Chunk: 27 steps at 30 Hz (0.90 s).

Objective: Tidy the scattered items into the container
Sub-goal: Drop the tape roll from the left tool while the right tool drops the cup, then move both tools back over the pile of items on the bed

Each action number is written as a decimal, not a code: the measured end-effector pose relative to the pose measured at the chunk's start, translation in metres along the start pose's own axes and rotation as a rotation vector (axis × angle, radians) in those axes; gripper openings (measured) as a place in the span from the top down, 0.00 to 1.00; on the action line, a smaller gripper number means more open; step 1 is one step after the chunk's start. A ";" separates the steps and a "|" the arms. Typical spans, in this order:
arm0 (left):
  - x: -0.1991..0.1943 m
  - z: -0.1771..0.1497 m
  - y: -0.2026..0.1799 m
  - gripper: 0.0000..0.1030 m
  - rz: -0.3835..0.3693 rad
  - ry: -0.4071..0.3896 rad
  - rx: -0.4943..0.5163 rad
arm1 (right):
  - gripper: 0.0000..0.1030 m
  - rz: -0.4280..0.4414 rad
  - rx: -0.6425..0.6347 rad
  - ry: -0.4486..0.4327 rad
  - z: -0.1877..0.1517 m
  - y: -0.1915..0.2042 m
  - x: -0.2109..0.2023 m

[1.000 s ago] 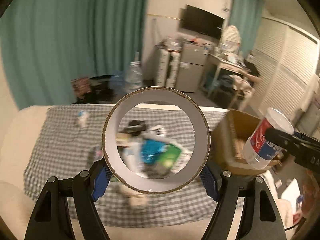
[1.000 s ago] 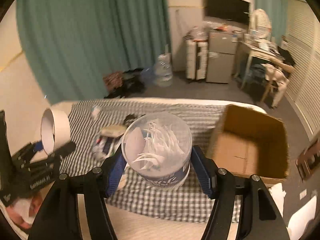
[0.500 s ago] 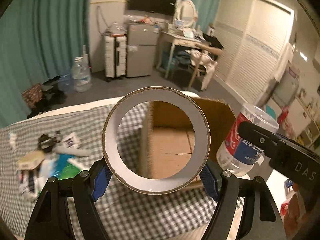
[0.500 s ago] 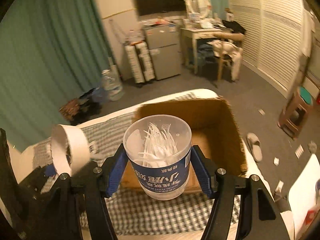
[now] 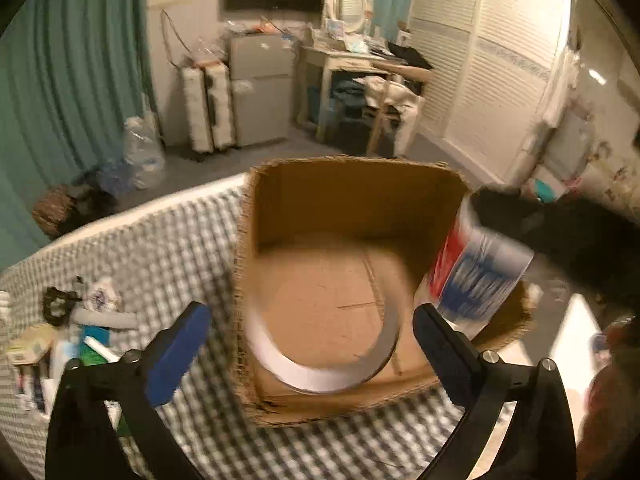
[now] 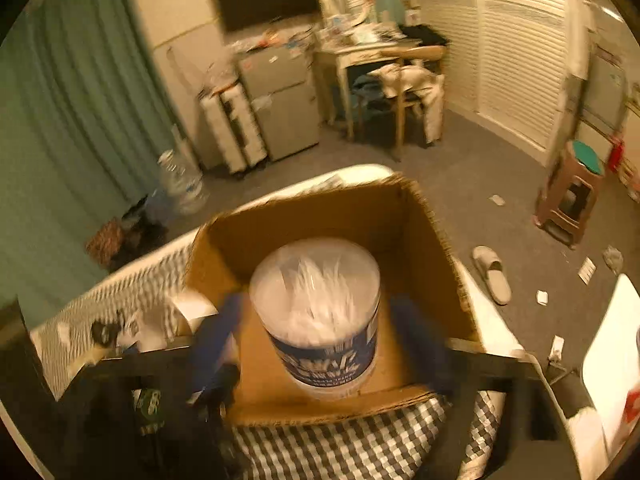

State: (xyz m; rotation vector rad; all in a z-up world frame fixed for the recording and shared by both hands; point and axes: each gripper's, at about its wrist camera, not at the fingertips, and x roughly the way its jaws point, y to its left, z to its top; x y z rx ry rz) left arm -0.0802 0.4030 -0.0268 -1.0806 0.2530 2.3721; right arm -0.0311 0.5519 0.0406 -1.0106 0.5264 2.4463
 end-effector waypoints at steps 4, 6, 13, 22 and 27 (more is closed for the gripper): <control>-0.009 -0.004 0.004 0.00 -0.032 0.016 0.011 | 0.00 0.061 0.049 -0.043 0.001 -0.006 -0.019; -0.024 -0.006 0.012 0.00 -0.035 0.007 -0.009 | 0.00 0.069 0.056 -0.048 0.001 -0.004 -0.023; -0.096 -0.029 0.078 0.00 0.134 -0.073 -0.059 | 0.00 0.115 -0.012 -0.014 -0.009 0.023 -0.026; -0.191 -0.082 0.182 0.00 0.317 -0.117 -0.241 | 0.00 0.196 -0.216 0.003 -0.057 0.115 -0.064; -0.229 -0.113 0.234 0.00 0.339 -0.130 -0.350 | 0.00 0.254 -0.314 0.014 -0.095 0.169 -0.090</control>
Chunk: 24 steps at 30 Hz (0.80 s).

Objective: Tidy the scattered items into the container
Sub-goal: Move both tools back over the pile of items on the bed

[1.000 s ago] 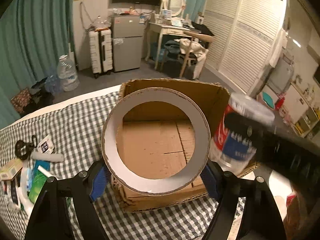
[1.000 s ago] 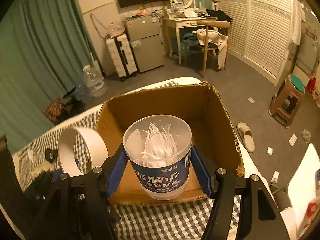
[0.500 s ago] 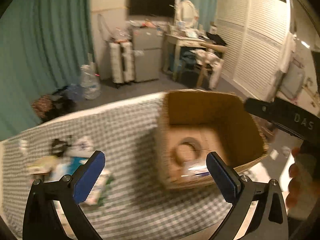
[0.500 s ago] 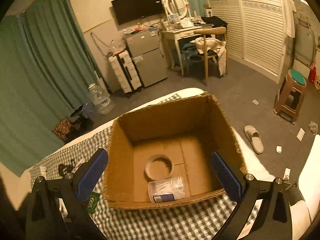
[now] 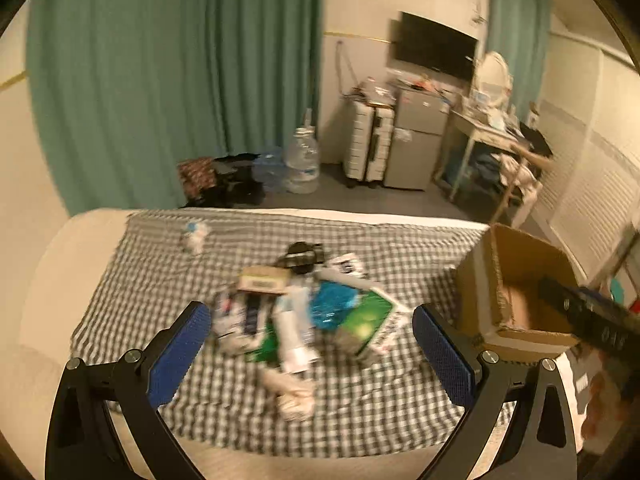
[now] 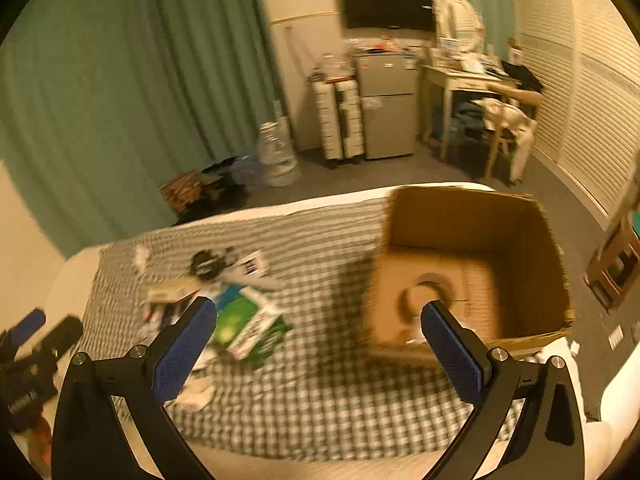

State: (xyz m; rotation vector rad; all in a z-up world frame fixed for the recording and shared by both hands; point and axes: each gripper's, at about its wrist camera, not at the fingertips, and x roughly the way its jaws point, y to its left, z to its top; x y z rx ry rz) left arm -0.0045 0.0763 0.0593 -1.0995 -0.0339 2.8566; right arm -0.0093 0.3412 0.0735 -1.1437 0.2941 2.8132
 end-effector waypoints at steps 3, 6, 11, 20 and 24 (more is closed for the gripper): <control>-0.003 -0.009 0.030 0.00 0.025 0.015 -0.046 | 0.00 0.039 -0.043 0.029 -0.015 0.036 0.000; 0.004 -0.024 0.057 0.00 0.058 0.035 -0.095 | 0.00 0.065 -0.077 0.057 -0.028 0.063 0.003; 0.026 -0.047 0.087 0.00 0.089 0.075 -0.125 | 0.00 0.047 -0.131 0.084 -0.047 0.092 0.019; 0.078 -0.078 0.118 0.00 0.114 0.101 -0.168 | 0.00 -0.008 -0.140 0.164 -0.060 0.096 0.073; 0.101 -0.086 0.122 0.00 0.105 0.110 -0.172 | 0.00 -0.003 -0.098 0.177 -0.060 0.095 0.097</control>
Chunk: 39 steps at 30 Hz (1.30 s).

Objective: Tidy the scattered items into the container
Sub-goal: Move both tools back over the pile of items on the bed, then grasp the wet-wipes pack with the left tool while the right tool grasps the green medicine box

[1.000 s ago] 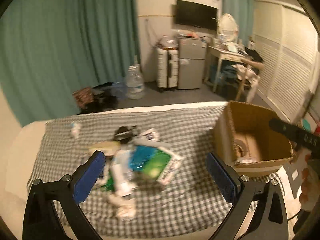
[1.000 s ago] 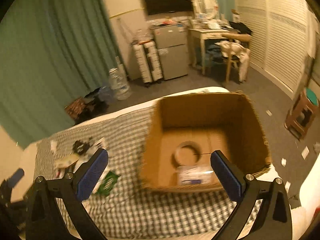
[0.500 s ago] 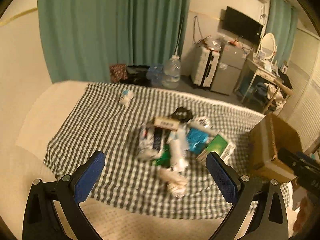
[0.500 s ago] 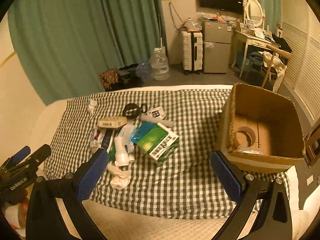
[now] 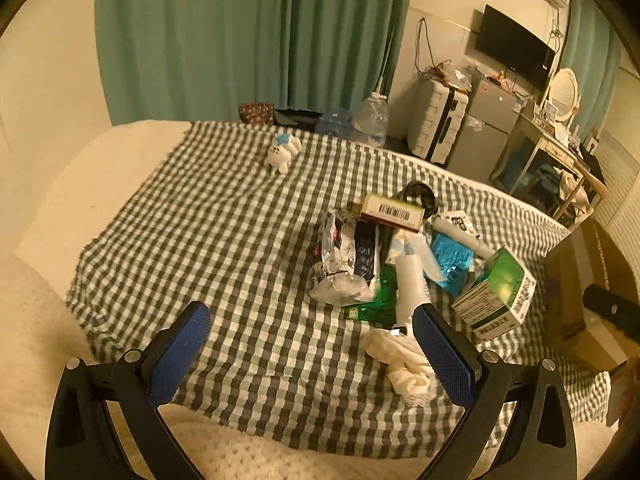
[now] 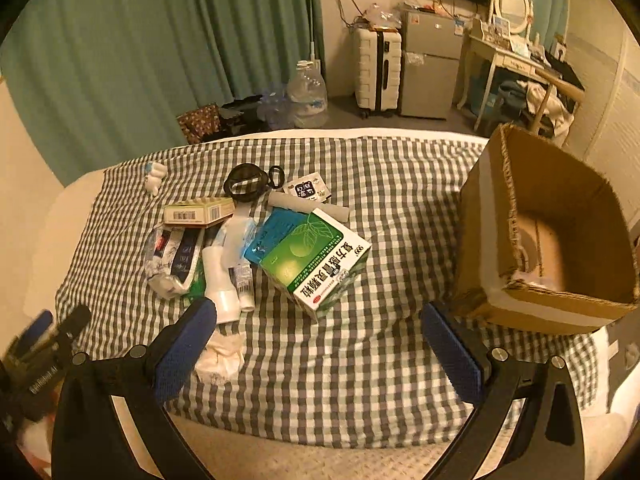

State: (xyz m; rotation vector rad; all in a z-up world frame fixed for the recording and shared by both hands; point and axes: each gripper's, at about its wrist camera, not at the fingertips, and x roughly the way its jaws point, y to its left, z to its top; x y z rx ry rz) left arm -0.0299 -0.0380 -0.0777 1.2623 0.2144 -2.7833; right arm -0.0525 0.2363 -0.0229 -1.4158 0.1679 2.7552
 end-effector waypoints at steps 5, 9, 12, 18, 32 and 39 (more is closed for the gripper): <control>0.029 -0.007 -0.011 0.00 -0.011 0.034 0.038 | 0.00 -0.002 0.030 0.023 0.005 0.002 0.031; 0.054 -0.013 -0.022 0.00 -0.012 0.068 0.073 | 0.00 -0.007 0.054 0.057 0.009 0.001 0.056; 0.073 -0.011 -0.025 0.00 -0.027 0.101 0.073 | 0.00 0.007 0.086 0.083 0.011 0.001 0.073; 0.098 -0.001 -0.021 0.00 -0.047 0.105 0.019 | 0.00 0.010 0.169 0.116 0.016 0.003 0.104; 0.159 0.022 -0.025 0.00 -0.028 0.092 -0.003 | 0.00 -0.080 0.245 0.156 0.021 0.009 0.162; 0.181 0.010 -0.028 0.00 -0.051 0.133 -0.001 | 0.00 -0.095 0.223 0.174 0.018 0.008 0.179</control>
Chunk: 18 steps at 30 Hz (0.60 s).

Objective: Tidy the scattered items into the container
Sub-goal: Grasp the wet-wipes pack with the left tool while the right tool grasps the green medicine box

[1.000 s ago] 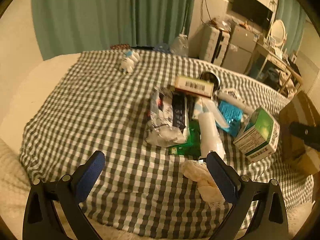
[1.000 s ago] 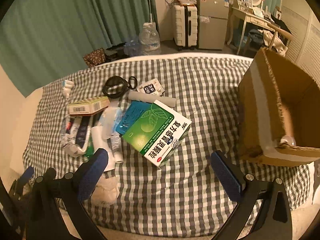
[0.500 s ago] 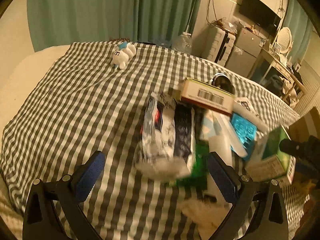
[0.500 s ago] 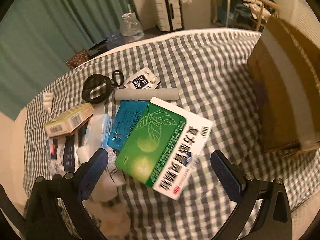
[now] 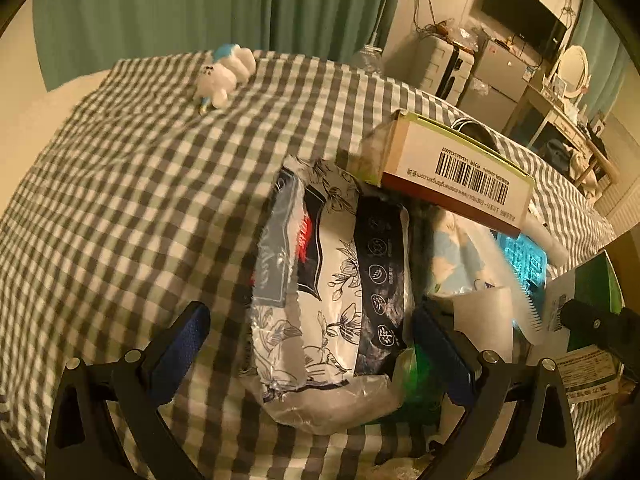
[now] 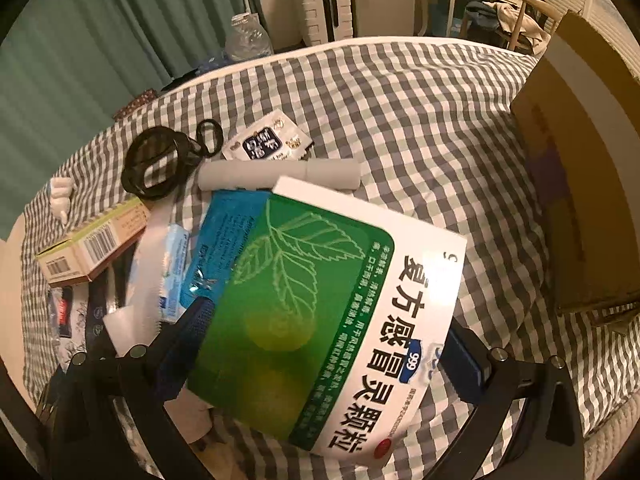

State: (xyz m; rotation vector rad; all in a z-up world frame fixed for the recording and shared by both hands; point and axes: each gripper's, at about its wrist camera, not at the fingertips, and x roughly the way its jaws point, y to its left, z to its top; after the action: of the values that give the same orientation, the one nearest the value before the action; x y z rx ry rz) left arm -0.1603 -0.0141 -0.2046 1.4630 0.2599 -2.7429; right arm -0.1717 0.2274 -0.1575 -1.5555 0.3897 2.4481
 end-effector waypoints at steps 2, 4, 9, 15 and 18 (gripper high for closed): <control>-0.001 0.000 0.001 0.00 -0.004 -0.005 0.000 | 0.03 0.000 0.005 0.010 -0.001 -0.002 0.002; -0.002 0.000 0.001 0.00 -0.007 -0.011 0.002 | 0.06 0.003 0.009 0.014 -0.002 -0.002 0.002; -0.007 -0.001 0.001 0.33 -0.075 -0.016 0.001 | 0.10 -0.003 0.002 0.012 -0.005 -0.003 -0.001; -0.025 -0.007 0.014 0.67 -0.119 -0.048 -0.047 | 0.16 -0.016 -0.057 0.004 -0.009 0.001 -0.008; -0.041 -0.010 0.028 0.71 -0.145 -0.080 -0.105 | 0.18 -0.007 -0.079 0.015 -0.014 0.002 -0.015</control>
State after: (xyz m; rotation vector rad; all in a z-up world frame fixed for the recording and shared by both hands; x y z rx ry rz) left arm -0.1262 -0.0429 -0.1796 1.3567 0.5188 -2.8411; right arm -0.1537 0.2200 -0.1490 -1.6042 0.2933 2.4763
